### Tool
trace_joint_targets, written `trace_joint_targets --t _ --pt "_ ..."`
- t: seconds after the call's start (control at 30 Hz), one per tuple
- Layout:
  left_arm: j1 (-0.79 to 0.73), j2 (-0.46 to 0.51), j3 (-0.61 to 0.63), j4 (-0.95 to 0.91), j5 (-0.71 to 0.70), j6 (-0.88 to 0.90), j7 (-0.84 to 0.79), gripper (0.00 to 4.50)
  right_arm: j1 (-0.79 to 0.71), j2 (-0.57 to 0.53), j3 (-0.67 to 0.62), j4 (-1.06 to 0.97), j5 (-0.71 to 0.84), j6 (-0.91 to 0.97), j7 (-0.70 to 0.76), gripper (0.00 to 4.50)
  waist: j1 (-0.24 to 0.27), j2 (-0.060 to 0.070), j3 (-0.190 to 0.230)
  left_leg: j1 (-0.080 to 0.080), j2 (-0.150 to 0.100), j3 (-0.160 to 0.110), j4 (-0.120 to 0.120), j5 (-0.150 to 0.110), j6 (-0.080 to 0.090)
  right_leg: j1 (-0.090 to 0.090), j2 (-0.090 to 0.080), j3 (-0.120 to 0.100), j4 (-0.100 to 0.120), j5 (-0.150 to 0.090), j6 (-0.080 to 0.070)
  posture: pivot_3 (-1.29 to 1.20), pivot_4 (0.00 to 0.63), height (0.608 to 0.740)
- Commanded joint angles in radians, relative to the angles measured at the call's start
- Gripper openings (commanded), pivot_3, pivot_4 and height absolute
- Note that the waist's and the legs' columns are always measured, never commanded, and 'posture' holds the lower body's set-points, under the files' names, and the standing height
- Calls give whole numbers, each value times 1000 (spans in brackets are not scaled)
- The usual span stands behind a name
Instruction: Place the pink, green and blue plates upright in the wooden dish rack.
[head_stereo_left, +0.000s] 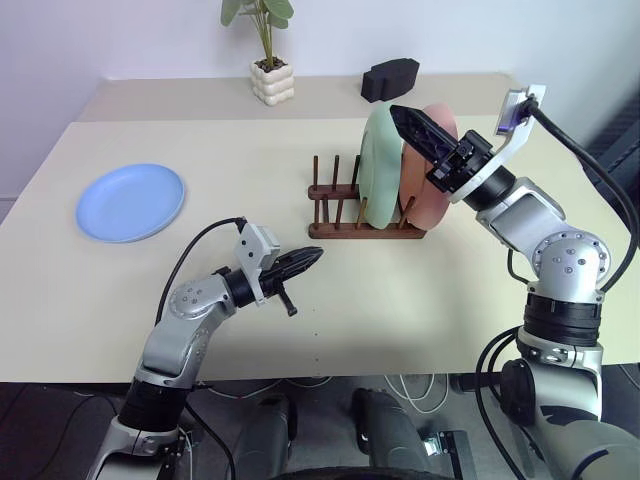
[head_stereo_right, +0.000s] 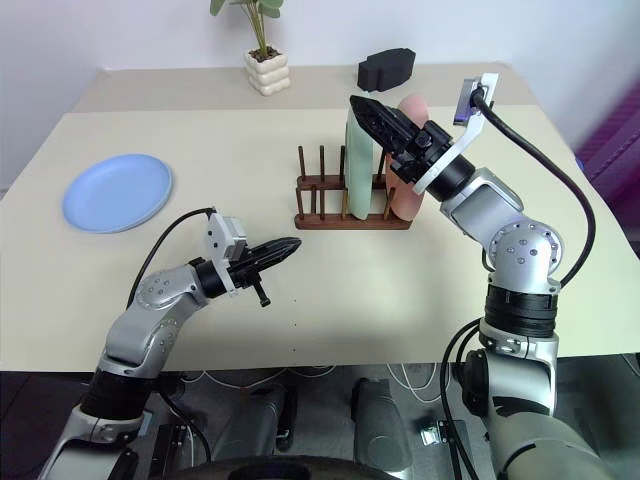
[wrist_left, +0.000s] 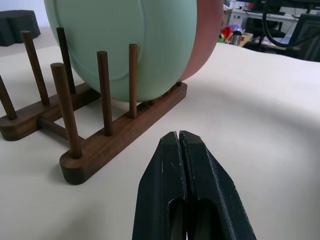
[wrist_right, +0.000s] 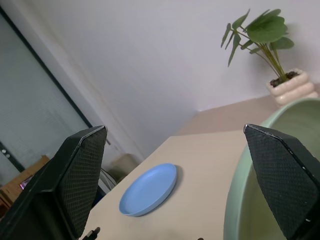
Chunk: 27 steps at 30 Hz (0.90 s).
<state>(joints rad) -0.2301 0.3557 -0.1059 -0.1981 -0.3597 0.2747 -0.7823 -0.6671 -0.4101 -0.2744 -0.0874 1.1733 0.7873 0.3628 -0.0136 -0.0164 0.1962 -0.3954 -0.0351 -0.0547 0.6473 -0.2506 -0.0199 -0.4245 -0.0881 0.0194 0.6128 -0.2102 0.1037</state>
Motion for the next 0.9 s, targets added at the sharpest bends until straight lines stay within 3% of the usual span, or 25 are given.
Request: trace_joint_targets --t 0.03,0.2,0.3,0.43,0.63,0.67,0.77,0.9 --pt "-4 -4 -3 -25 -4 -14 0 0 -28 -7 -16 -47 -13 -26 25 4463 0 0 0 0 0 0 0 0 0 0 0 0 0 0 0 0 150 731" --pt "-11 0 20 -17 0 -13 18 0 -72 -27 -9 -101 -39 -55 80 4463 0 0 0 0 0 0 0 0 0 0 0 0 0 0 0 0 150 731" --pt "-34 7 99 3 -7 -2 87 0 -62 -112 107 -181 -220 -129 206 4463 0 0 0 -2 0 0 0 0 0 -2 0 0 0 0 0 0 150 731" --pt "-66 27 226 21 -10 3 197 1252 -54 -162 208 -197 -398 -234 293 4500 -3 0 0 -2 0 -1 0 0 0 -2 0 -2 0 0 1 0 150 731" --pt "-162 107 420 115 55 80 450 4238 -29 -171 314 -195 -614 -394 380 4500 0 -1 0 -3 -1 -2 0 0 0 -3 0 -2 0 2 4 0 150 731" --pt "-184 122 444 137 72 115 505 4442 -24 -169 326 -193 -643 -421 391 4500 0 -1 0 -3 -1 -2 0 0 0 -3 0 -2 0 2 4 0 150 731" --pt "-268 168 537 244 121 254 699 4442 -18 -149 347 -184 -698 -464 400 4500 1 -1 1 -4 -2 -2 0 0 0 -3 0 -3 0 2 4 0 150 731" --pt "-355 206 663 361 99 355 831 4442 -20 -124 361 -169 -733 -480 403 4500 -1 -1 1 -3 -2 -3 0 0 0 -3 0 -3 0 3 5 0 150 731"
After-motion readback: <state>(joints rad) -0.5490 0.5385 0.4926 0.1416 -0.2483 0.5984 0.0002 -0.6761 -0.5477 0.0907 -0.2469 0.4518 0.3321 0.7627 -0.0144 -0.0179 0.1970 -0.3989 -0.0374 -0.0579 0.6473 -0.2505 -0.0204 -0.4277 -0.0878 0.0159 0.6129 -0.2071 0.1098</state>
